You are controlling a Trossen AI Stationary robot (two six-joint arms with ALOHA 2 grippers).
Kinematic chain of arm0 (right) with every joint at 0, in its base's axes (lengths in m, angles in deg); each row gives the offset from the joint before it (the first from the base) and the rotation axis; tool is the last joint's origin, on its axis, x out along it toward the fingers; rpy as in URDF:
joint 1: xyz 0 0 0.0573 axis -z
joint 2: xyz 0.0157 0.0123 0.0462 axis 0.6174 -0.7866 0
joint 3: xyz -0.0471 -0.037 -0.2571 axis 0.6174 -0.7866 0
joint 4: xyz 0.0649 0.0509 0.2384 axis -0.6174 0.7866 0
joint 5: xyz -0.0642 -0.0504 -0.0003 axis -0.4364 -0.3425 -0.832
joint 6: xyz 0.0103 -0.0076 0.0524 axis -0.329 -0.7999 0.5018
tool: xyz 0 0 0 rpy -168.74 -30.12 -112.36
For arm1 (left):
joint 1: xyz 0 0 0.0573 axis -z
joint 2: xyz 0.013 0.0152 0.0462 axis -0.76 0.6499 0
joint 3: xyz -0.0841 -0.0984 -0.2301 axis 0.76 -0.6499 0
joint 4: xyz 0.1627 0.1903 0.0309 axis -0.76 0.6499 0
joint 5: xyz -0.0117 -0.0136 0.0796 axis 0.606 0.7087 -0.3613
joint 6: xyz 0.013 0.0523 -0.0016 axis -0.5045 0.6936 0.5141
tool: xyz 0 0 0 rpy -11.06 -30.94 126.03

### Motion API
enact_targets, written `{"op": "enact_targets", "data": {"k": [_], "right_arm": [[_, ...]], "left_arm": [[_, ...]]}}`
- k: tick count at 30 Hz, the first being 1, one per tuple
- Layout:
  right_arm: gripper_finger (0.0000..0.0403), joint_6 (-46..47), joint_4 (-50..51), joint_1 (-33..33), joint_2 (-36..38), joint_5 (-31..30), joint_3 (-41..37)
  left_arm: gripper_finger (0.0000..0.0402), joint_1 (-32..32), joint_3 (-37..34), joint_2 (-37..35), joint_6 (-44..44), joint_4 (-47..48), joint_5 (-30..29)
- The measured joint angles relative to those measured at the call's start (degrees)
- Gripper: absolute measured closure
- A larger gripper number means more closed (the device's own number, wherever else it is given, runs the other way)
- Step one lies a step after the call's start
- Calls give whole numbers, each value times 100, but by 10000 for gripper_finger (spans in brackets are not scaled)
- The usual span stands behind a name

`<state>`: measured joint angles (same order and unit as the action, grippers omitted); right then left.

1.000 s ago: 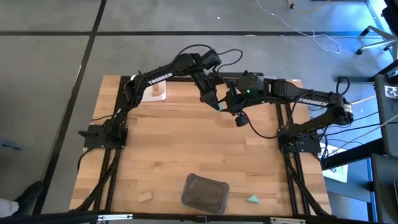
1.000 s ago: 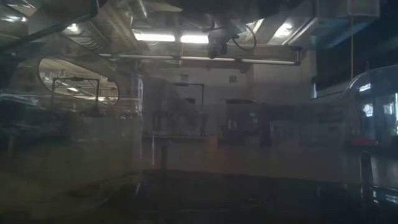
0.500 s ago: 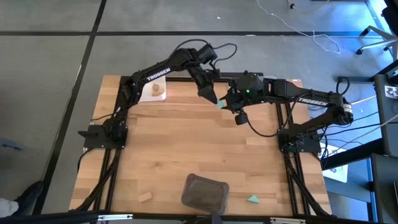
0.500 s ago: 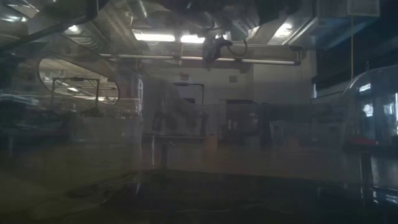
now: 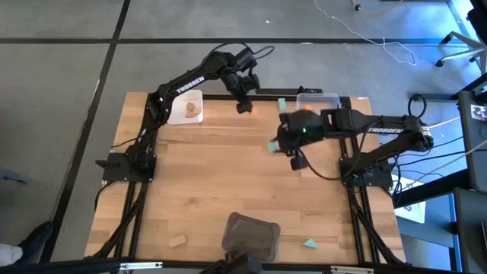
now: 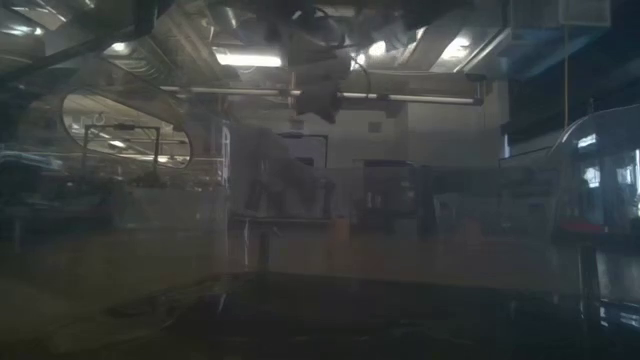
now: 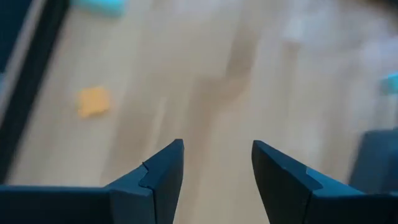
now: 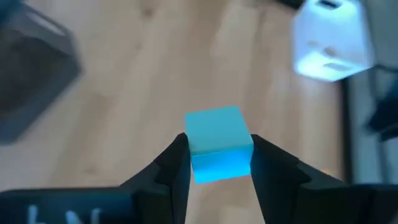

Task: Sort & place blocks by color
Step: Put the top right blue block into the black bin

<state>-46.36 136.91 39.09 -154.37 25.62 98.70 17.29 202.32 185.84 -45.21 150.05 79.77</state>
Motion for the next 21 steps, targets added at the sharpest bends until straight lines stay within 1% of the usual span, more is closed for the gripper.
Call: {"op": "enact_targets", "data": {"k": [2, 3, 9, 12, 17, 21], "right_arm": [[268, 452, 150, -179, 0, 17, 0], [268, 692, 214, -255, 0, 0, 0], [267, 2040, 400, -845, 0, -24, 0], [267, 2626, 452, -1135, -70, -127, 2], [268, 3391, 494, -1581, -481, -173, 2], [268, 3764, 335, -1877, -899, 44, 0]], "left_arm": [[222, -19, -2, -113, 268, 174, -305], [222, -18, 0, -198, 383, 213, -339], [222, -8, 0, -786, 801, 459, -338], [222, 25, 2, -1184, 831, 459, -347], [222, 185, 2, -1710, 860, 518, -349], [222, 316, 4, -2060, 981, 716, -645]]}}
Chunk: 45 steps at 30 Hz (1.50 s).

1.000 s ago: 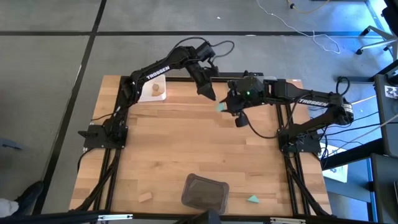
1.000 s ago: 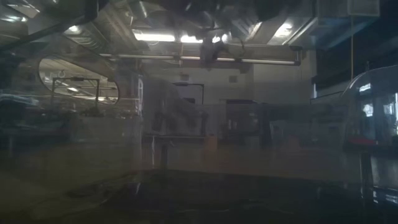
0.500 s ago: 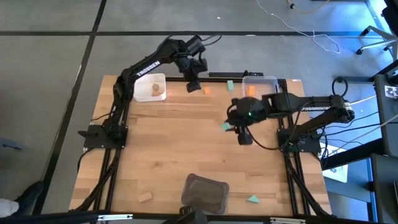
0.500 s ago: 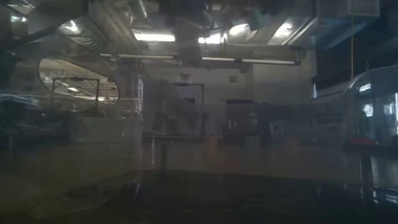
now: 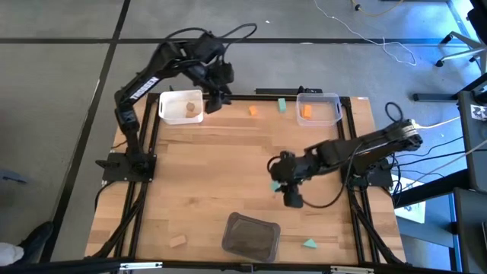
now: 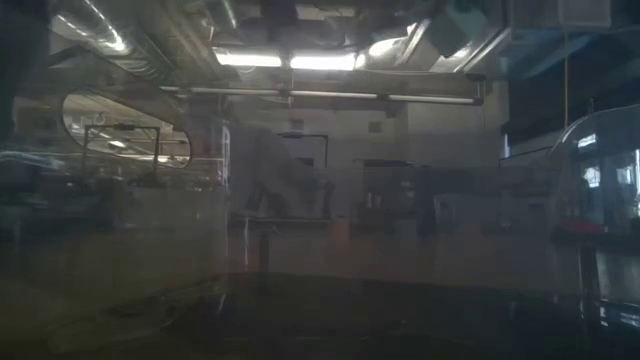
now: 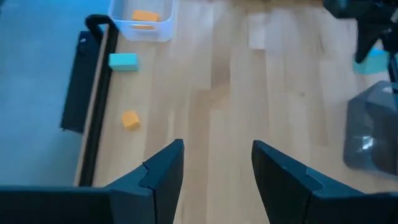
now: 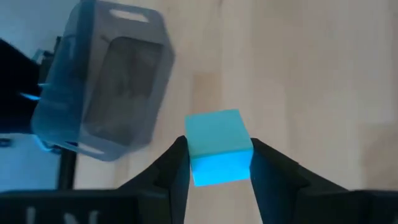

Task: Sort & place blocks by color
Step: Put the top right blue block into the black bin

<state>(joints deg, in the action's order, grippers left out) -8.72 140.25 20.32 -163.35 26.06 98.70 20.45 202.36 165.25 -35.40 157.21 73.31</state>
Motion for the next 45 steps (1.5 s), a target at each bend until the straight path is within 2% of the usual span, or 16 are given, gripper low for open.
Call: {"op": "enact_targets", "data": {"k": [5, 8, 13, 17, 20, 34, 45], "right_arm": [[268, 492, -718, -305, -446, 373, 0], [268, 874, -853, -473, -744, 404, 0], [268, 1415, -1175, -687, -1331, 851, 0], [268, 1475, -1845, -807, -1664, 1149, 0], [268, 1477, -2215, -847, -1795, 1167, 0], [267, 1137, -2344, -837, -2076, 1156, 0], [229, 1327, -2425, -837, -2076, 877, 0]], "left_arm": [[222, 64, 2, -182, 0, 229, -192], [222, 66, 2, -235, 2, 382, -195], [222, 66, 2, -233, 15, 396, -221], [222, 66, 2, -233, 131, 379, -220], [222, 66, 2, -233, 136, 368, -221], [222, 66, 2, -233, 101, 355, -217], [222, 66, 0, -231, 87, 357, -214]]}}
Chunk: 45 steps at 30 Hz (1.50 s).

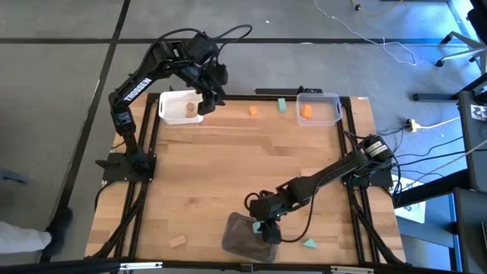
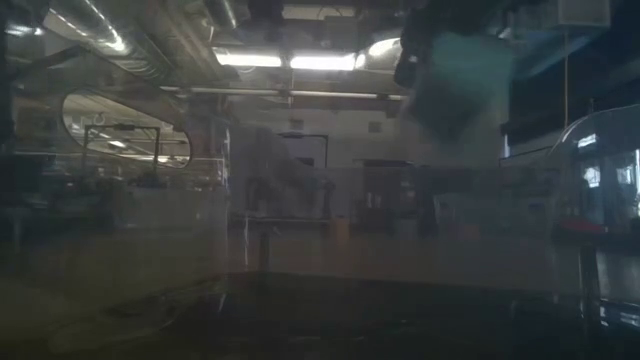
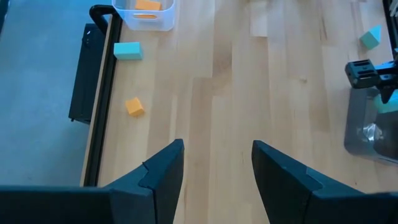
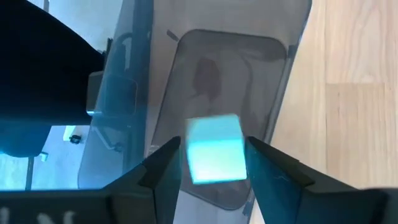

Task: Sort & place blocks by color
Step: Put the top right blue block into the black bin, then put the top blue block into the black bin

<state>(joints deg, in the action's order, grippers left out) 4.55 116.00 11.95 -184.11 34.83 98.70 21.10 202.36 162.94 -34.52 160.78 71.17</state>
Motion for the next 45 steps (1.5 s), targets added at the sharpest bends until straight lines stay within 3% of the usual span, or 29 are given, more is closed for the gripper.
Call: {"op": "enact_targets", "data": {"k": [14, 19, 32, 39, 45], "right_arm": [[230, 497, -8, 77, 2, 9, 0], [256, 566, 76, 289, 40, 9, 0], [330, 1440, 2081, 1446, 540, -88, 4], [321, 539, 2371, 2244, 546, -81, 4], [276, -141, 2390, 2847, 546, -52, 4]], "left_arm": [[222, 2, 0, 2, -276, 72, 0], [222, 2, 0, 2, -327, 138, -1], [222, 0, -4, 1, -855, 484, -958], [222, -52, -4, -9, -850, 483, -960], [222, -141, -4, -13, -848, 481, -966]]}}
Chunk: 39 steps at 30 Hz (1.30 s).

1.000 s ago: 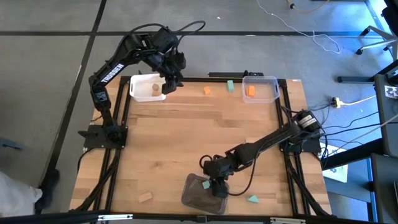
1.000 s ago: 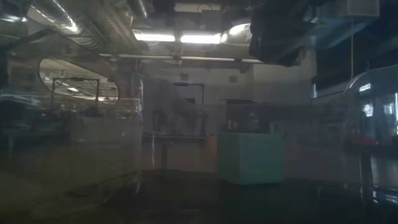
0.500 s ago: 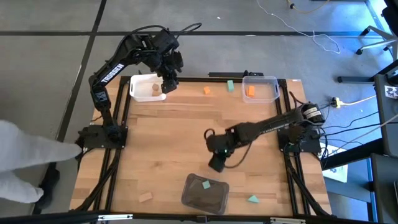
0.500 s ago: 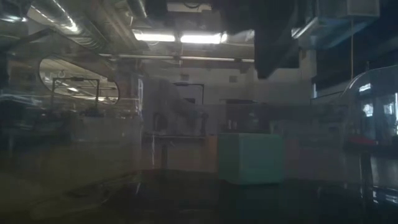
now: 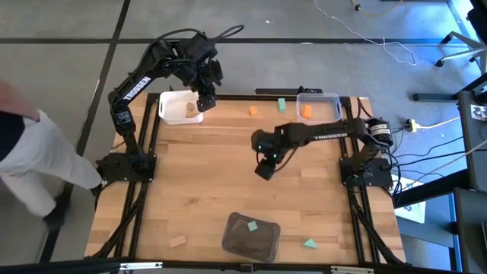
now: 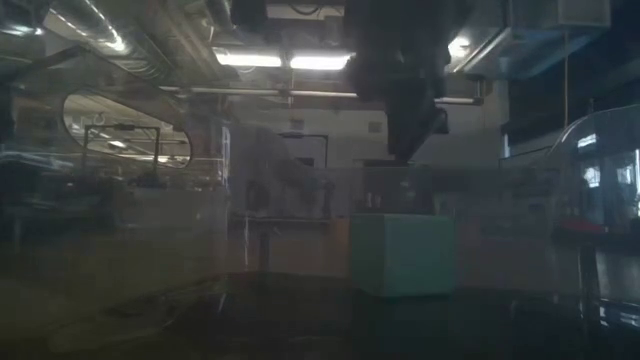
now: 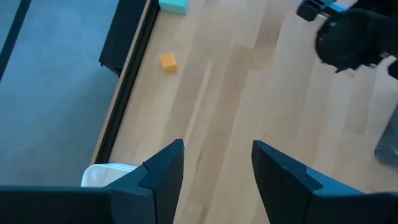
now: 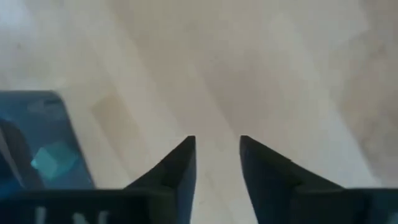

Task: Sort & place blocks by color
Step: Put the top blue block into the black bin

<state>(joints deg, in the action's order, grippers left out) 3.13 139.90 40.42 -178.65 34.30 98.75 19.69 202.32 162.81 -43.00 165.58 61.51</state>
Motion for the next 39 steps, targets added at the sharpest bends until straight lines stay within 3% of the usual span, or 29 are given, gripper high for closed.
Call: {"op": "enact_targets", "data": {"k": [4, 8, 16, 27, 39], "right_arm": [[237, -316, 15, 334, 0, -84, 0], [214, -357, 234, 717, -2, -570, 0], [211, -62, 825, 1826, -2, -707, -2], [218, -403, 298, 3367, -2, -715, -4], [218, -806, -467, 3848, -78, -946, -4]], "left_arm": [[222, -38, 0, -2, -4, 0, 0], [222, -38, 0, -2, 2, -1, 4], [222, -34, 0, -2, 3, -2, 57], [222, -32, 0, -7, -399, -4, 59], [222, -32, 0, -7, -793, -7, 59]]}}
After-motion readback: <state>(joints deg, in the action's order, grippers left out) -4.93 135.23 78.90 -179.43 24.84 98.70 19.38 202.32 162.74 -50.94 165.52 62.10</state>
